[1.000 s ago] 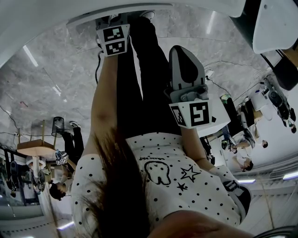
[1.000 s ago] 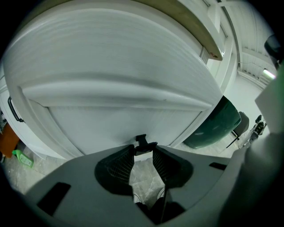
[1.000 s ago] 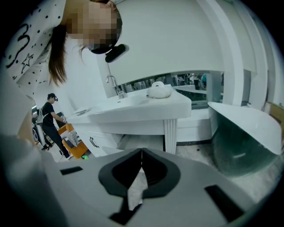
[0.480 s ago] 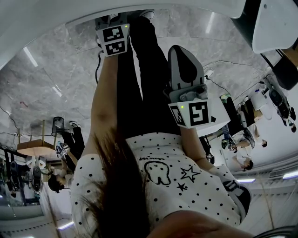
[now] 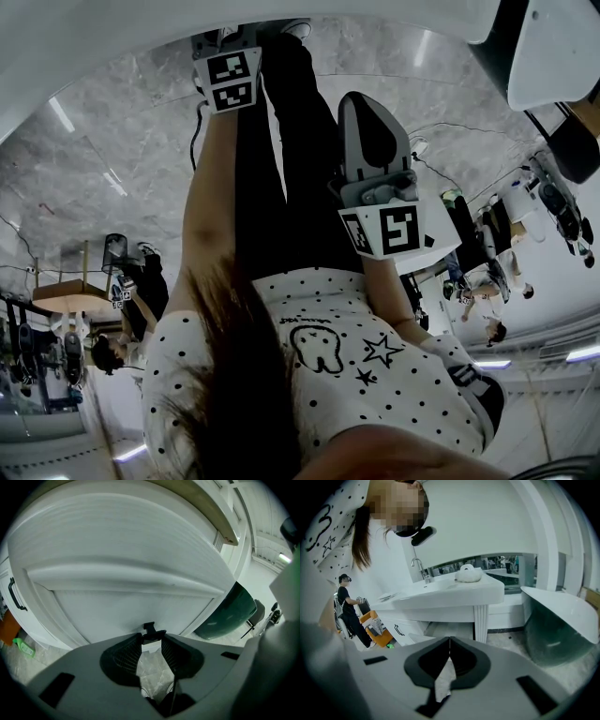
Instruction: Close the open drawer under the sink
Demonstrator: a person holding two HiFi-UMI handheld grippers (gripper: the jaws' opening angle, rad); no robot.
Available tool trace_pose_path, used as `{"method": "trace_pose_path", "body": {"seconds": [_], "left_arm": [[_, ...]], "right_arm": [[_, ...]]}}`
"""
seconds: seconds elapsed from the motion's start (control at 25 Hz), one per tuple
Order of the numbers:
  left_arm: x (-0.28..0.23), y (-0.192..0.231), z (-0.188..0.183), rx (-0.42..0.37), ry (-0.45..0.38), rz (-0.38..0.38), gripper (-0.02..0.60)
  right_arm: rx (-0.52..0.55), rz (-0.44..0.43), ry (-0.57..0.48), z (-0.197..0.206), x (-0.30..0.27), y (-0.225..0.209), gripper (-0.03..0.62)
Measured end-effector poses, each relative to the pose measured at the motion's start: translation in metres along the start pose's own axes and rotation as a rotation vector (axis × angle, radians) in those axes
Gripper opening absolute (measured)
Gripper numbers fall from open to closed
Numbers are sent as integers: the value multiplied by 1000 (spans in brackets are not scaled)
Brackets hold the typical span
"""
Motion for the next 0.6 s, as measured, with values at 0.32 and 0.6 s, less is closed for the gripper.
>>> {"method": "trace_pose_path", "body": {"seconds": [0.32,0.6], "left_arm": [[0,-1,1,3,-2,1,132],[-1,-3,1,5,2,4,132]], "right_arm": [[-1,-3,4,1,-3,-1,14],[3,-8,5,-1,-4,0,14]]}}
Point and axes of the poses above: the fingertips, and each gripper's own axes: x backward along the fingers, y to its left, z out of its underside, the point moved 3 cm from there along x, backward along the fingers, and after that the axes turned 14 degrees about -y, right-handed, at the moved point
